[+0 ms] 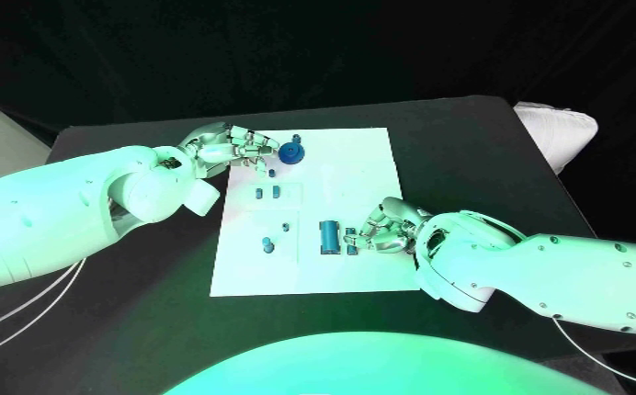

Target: Assemble the parts on the task board

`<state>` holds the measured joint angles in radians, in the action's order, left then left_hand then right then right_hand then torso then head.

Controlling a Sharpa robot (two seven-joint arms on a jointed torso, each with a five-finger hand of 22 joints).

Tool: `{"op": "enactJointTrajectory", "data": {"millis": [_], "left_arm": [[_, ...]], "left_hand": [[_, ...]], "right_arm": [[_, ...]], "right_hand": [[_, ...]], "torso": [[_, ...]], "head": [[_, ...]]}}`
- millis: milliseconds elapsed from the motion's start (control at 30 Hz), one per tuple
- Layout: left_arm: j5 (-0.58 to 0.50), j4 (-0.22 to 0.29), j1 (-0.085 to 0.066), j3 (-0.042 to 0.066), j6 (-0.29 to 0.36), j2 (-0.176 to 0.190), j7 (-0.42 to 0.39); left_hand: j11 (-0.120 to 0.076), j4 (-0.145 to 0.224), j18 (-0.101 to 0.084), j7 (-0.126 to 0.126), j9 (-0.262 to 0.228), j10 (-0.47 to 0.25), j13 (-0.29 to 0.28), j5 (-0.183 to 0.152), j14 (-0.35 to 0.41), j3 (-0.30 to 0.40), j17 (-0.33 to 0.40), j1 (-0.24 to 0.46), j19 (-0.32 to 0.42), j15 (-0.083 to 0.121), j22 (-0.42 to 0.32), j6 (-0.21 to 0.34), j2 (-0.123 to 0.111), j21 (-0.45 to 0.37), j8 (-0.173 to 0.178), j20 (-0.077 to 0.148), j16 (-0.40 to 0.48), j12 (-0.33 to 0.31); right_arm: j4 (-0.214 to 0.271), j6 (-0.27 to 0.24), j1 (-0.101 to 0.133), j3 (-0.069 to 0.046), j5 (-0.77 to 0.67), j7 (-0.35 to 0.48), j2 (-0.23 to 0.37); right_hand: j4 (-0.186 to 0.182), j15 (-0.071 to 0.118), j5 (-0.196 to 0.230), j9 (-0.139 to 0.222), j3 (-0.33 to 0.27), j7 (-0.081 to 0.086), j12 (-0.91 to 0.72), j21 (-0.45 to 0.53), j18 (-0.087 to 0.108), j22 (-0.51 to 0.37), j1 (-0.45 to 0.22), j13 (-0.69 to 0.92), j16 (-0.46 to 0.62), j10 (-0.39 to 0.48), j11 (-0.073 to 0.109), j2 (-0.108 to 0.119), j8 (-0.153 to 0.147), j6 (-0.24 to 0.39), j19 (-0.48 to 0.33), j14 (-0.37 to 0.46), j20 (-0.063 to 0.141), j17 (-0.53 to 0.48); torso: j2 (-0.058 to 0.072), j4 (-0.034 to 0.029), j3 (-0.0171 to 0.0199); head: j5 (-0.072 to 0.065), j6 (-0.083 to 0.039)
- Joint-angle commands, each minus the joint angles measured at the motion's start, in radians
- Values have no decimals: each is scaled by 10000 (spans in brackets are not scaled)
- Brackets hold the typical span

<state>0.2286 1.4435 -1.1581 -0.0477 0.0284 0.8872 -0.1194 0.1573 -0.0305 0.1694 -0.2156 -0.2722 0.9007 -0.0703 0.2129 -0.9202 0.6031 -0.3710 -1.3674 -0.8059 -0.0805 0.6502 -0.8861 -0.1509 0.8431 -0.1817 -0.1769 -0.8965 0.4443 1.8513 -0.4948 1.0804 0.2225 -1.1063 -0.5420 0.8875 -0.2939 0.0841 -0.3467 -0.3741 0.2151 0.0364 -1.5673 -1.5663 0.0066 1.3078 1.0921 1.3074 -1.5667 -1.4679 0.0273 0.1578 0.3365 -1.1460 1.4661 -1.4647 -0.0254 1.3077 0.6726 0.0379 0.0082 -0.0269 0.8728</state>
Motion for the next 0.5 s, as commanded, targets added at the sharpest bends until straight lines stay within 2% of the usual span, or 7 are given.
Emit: {"op": "enactJointTrajectory", "data": {"millis": [33, 200, 333, 433, 500], "left_arm": [[-2, 20, 1, 6, -145, -3, -41], [-2, 21, 1, 6, -143, 4, -38], [-2, 23, 1, 6, -143, 9, -37], [-2, 24, 1, 6, -142, 15, -37], [-2, 23, 1, 6, -141, 19, -37]], "left_hand": [[-22, -1, 132, -5, 13, -71, 6, 38, 14, 84, -16, 99, 56, -50, 9, 54, 31, 38, 57, -17, 52, 56], [-22, -1, 132, -5, 13, -71, 6, 38, 14, 84, -16, 99, 56, -50, 9, 54, 31, 38, 57, -17, 52, 56], [-22, -1, 132, -5, 13, -71, 6, 38, 14, 84, -16, 99, 56, -50, 9, 54, 31, 38, 57, -17, 52, 56], [-22, -1, 132, -5, 13, -71, 6, 38, 14, 84, -16, 99, 56, -50, 9, 54, 31, 38, 57, -17, 52, 56], [-22, -1, 132, -5, 13, -71, 6, 38, 14, 84, -16, 99, 56, -50, 9, 54, 31, 38, 57, -17, 52, 56]], "right_arm": [[49, 51, -13, -2, -23, 194, -10], [45, 88, -13, -2, -24, 255, 6], [28, 291, -13, -2, -51, 312, 44], [27, 474, -13, -2, -58, 378, 71], [37, 584, -15, -2, -45, 426, 83]], "right_hand": [[6, 40, -67, -15, -37, 30, -35, -45, -66, 2630, -119, 2634, -41, -1029, 23, -20, 15, -23, 1046, -1061, 63, 2631], [33, 44, -141, -18, -2, 22, -35, -45, -66, 2630, -80, 2634, -41, -1029, 29, -46, 14, -10, 1046, -1061, 65, 2631], [131, 61, -84, -40, 100, 4, -35, -45, -66, 2630, 395, 2634, -41, -1029, 46, 163, 26, 29, 1046, -1061, 80, 2631], [174, 67, 253, -59, 143, 0, -35, -45, -66, 2630, 784, 2634, -41, -1029, 50, 324, 42, 45, 1046, -1061, 88, 2631], [183, 65, 626, -70, 131, 4, -35, -45, -66, 2630, 1065, 2634, -41, -1029, 48, 421, 48, 59, 1046, -1061, 90, 2631]], "torso": [[2, -2, -4], [-1, -1, -5], [-5, -2, -5], [-3, 1, -2], [-3, 7, 1]], "head": [[-1, -2], [4, -2], [10, -2], [18, -2], [20, -2]]}}
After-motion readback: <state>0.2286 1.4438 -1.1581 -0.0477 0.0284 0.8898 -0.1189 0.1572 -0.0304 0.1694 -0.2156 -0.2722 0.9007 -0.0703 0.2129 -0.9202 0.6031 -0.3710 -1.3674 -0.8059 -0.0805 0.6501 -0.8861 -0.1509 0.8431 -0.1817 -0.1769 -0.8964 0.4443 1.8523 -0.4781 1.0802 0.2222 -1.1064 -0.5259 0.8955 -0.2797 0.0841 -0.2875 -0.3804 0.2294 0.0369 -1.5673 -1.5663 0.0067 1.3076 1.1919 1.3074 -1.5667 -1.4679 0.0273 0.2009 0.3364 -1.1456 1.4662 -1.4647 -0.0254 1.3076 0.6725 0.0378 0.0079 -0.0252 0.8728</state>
